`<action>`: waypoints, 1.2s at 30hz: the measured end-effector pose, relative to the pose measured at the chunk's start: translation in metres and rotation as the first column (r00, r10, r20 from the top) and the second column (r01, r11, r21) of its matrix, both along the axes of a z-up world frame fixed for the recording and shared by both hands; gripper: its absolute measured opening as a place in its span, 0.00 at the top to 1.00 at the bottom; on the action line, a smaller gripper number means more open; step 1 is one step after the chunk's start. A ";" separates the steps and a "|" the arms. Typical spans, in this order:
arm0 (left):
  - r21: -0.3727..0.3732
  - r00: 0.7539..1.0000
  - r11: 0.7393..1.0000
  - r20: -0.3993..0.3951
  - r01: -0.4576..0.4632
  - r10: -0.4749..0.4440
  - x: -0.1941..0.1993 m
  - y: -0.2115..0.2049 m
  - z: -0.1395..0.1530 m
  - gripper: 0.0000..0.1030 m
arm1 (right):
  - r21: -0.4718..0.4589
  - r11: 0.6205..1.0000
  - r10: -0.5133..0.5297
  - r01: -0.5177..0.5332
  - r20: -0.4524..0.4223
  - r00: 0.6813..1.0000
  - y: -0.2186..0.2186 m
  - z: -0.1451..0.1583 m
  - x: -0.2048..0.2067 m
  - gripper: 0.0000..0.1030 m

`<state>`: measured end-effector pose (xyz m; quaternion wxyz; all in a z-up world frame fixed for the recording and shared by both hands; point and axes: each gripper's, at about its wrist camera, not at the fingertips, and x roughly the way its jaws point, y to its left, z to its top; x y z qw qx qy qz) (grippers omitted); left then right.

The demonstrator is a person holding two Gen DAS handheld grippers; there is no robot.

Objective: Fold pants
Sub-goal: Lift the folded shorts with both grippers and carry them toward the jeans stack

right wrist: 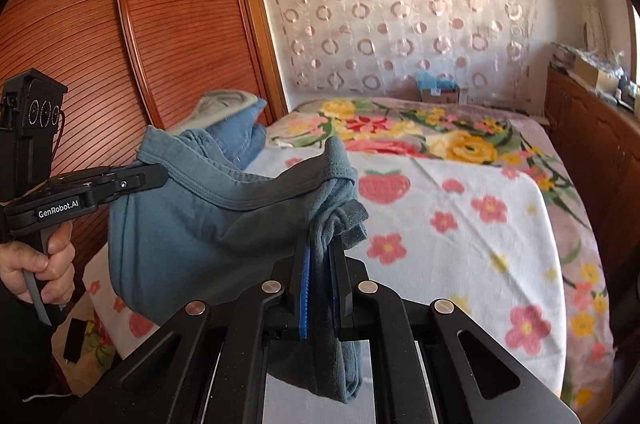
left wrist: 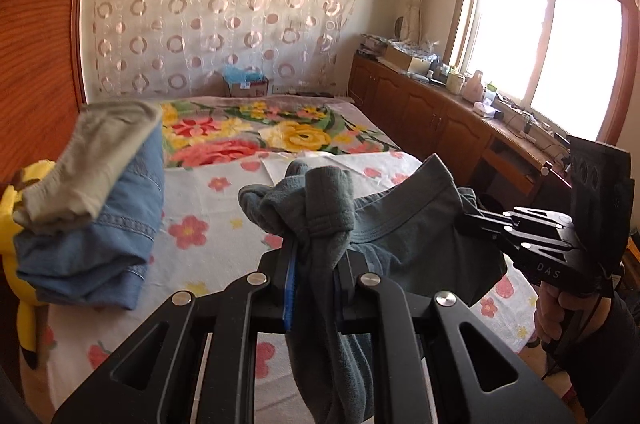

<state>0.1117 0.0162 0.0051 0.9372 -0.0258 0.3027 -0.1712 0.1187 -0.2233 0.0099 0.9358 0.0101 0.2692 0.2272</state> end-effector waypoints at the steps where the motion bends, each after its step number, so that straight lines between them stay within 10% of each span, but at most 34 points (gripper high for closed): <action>1: 0.008 1.000 1.000 0.009 -0.009 0.009 0.000 0.002 0.003 0.85 | -0.001 1.000 0.005 -0.005 0.009 1.000 0.001 0.003 0.000 0.92; 18: 0.047 0.993 0.995 0.071 -0.093 0.089 0.011 0.035 0.019 0.85 | -0.052 0.995 0.091 -0.086 0.094 0.991 0.015 0.006 0.019 0.92; 36: 0.010 0.960 0.969 0.137 -0.247 0.244 0.045 0.112 0.040 0.85 | -0.086 0.965 0.258 -0.247 0.140 0.956 0.061 0.013 0.139 0.92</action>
